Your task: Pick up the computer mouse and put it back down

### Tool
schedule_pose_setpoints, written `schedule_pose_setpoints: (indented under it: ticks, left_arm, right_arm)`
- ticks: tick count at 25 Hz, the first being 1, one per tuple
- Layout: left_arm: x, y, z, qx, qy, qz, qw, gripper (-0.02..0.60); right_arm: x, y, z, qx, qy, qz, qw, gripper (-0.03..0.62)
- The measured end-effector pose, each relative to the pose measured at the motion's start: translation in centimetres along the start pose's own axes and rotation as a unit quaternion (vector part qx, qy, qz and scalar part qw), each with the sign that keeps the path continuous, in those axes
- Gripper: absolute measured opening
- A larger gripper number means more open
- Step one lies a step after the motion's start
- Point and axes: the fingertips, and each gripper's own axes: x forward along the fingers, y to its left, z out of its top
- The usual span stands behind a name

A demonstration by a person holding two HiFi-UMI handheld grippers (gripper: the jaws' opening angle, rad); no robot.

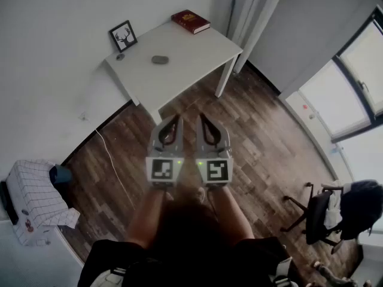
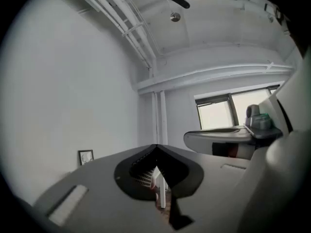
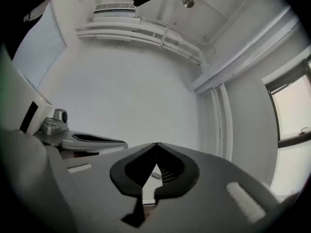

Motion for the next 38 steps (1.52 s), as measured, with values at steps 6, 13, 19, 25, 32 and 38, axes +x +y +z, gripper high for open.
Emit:
schedule_pose_setpoints:
  ticks: [6, 13, 19, 25, 32, 38]
  left_arm:
    - [0.7, -1.0, -0.2, 0.007, 0.005, -0.003, 1.0000, 0.000]
    - [1.5, -1.7, 0.0, 0.008, -0.004, 0.016, 0.9998, 0.000]
    - [1.9, -1.6, 0.1, 0.014, -0.006, 0.048, 0.9987, 0.000]
    - [2.5, -1.8, 0.2, 0.016, -0.007, 0.070, 0.9974, 0.000]
    - [4.2, -0.6, -1.3, 0.018, 0.009, 0.070, 0.9974, 0.000]
    - [8.2, 1.9, -2.9, 0.007, 0.017, 0.068, 0.9975, 0.000]
  right_arm:
    - [0.0, -0.8, 0.3, 0.005, -0.009, 0.002, 1.000, 0.014]
    - [0.0, -2.2, 0.0, 0.013, -0.021, 0.014, 1.000, 0.014]
    - [0.3, -3.0, -0.6, 0.011, -0.018, 0.037, 0.999, 0.014]
    - [0.6, -3.9, -0.8, 0.018, -0.029, 0.050, 0.998, 0.014]
    - [2.8, -4.2, -2.5, 0.019, -0.007, 0.055, 0.998, 0.014]
    - [7.3, -5.0, -4.3, 0.014, 0.012, 0.055, 0.998, 0.014]
